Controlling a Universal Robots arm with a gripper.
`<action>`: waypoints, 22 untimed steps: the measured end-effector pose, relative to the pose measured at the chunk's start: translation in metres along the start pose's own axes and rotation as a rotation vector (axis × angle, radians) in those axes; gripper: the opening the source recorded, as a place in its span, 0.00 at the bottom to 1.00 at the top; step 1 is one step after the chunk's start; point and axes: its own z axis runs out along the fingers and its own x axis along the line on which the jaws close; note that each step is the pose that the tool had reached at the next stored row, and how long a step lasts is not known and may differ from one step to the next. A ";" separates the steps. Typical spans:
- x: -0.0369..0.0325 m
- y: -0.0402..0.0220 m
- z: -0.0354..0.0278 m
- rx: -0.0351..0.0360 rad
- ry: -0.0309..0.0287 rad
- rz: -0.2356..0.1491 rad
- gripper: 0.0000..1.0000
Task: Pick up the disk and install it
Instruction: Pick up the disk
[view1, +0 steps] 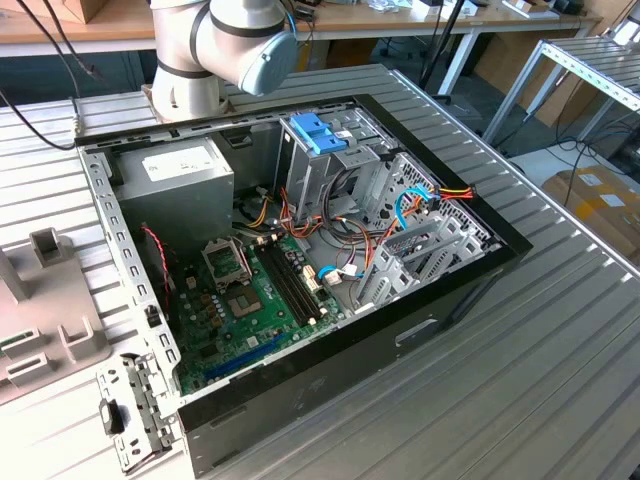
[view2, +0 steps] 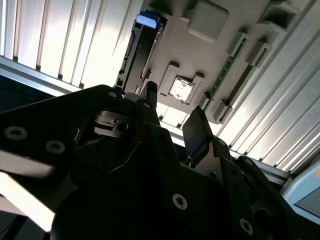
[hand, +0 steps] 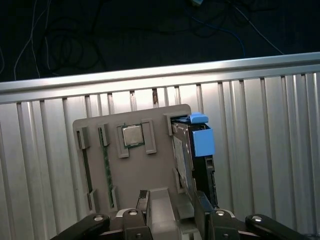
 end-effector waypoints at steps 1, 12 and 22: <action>0.0000 0.0002 0.0002 0.0000 0.0000 0.000 0.48; 0.0005 0.0044 0.0031 -0.0001 -0.0005 0.000 0.48; 0.0008 0.0070 0.0065 -0.0001 -0.0012 0.000 0.48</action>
